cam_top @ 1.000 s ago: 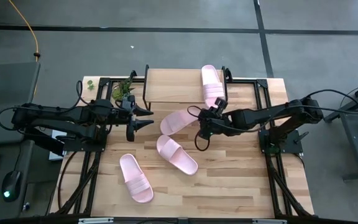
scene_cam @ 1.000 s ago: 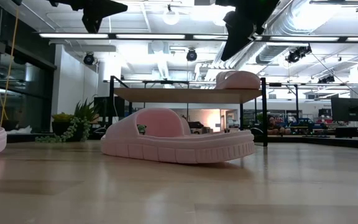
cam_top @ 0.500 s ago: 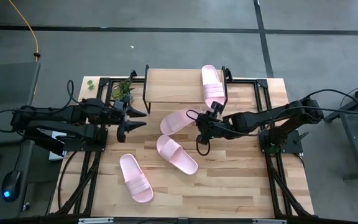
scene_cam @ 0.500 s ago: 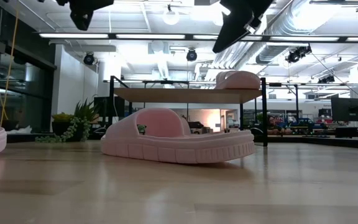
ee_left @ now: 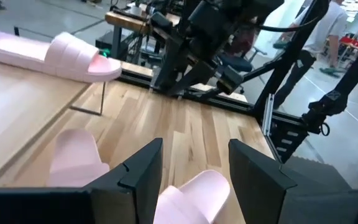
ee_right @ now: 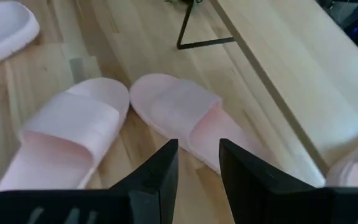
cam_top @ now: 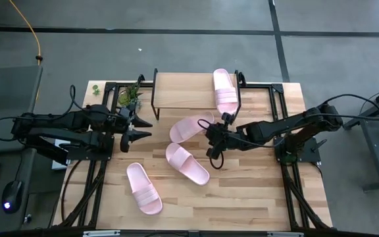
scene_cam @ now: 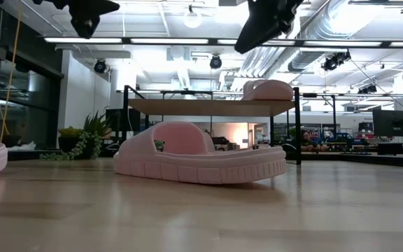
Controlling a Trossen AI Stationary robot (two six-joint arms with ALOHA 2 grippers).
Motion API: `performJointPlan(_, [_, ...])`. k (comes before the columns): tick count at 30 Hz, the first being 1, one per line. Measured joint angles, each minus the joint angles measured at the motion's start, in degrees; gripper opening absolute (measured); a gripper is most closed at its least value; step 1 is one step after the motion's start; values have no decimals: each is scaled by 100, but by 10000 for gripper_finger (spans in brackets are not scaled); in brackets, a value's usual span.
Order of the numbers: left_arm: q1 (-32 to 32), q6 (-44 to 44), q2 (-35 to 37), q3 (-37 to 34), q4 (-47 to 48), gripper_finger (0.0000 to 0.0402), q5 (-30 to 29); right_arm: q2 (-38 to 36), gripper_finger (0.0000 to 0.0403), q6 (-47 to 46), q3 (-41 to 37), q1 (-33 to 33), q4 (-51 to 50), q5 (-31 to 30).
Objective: Pick and place slides into the shelf
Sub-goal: Put the pink slide on the shelf
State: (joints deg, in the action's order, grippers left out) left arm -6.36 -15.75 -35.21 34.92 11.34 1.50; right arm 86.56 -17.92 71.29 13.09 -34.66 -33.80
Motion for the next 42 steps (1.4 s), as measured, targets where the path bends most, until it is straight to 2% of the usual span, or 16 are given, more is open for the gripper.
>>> performJointPlan(8, [1,-133,1,0,228,166,444,0,106,-133,1,367,606,304])
performJointPlan(16, [1,-175,1,0,321,166,1085,2,106,-112,2,682,910,251])
performJointPlan(20, [1,-277,1,0,734,166,1370,2,106,-128,2,698,920,240])
performJointPlan(29, [1,-445,-1,0,2000,166,1102,2,106,-91,0,686,926,236])
performJointPlan(42, [1,-1013,-29,-400,2181,166,1188,2,106,150,1,679,928,234])
